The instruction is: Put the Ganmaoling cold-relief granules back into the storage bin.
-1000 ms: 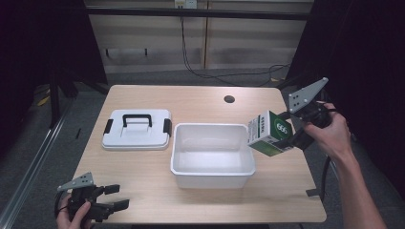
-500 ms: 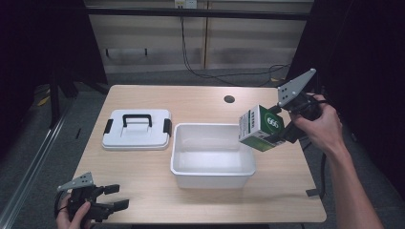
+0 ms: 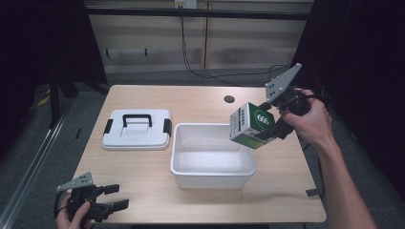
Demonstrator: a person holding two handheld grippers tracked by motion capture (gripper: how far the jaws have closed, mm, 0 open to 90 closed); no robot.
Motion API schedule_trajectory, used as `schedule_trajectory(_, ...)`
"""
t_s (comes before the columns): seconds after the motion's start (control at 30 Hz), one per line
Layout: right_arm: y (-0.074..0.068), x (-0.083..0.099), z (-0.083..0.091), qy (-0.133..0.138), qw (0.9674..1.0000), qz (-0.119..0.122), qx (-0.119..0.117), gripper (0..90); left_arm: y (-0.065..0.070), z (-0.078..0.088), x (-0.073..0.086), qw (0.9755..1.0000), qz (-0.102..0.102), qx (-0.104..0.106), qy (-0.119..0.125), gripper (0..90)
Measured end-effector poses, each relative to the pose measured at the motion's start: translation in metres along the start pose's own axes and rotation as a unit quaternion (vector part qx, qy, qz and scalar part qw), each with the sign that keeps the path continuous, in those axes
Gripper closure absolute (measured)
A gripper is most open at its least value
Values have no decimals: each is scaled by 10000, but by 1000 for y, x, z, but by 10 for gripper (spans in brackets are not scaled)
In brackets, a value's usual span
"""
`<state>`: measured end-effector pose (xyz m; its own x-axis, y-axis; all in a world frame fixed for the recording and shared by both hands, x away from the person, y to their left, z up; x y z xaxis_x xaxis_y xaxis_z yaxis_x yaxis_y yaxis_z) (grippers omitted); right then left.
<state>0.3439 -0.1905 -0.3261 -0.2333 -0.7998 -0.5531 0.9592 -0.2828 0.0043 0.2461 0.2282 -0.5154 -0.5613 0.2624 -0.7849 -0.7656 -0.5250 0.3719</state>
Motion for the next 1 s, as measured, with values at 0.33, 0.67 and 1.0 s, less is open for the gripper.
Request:
schedule_trajectory(0.33, 0, -11, -15, -73, 9999, 88, -90, 155, 0, 0, 0, 10000, 0, 2, -3, 160)
schedule_trajectory(0.67, 1, -14, -34, -391, 9991, 71, -153, 155, 0, 1, 0, 10000, 6, 7, 5, 160)
schedule_trajectory(1.0, 7, -12, -53, -886, 9959, 52, -152, 155, 0, 1, 0, 10000, 13, -3, 20, 160)
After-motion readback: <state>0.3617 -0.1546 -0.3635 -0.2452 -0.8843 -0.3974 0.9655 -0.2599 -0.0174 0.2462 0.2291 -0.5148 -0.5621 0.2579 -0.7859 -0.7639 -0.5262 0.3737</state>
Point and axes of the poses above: each handheld gripper's, and its own axes: z roughly backward along the jaws, x roughly out of its underside, y roughly to its right, the point moved 9 cm from there along -z, roughly forward along the jaws, and after that the axes turned 4 degrees about -z, right-handed, at the moved point
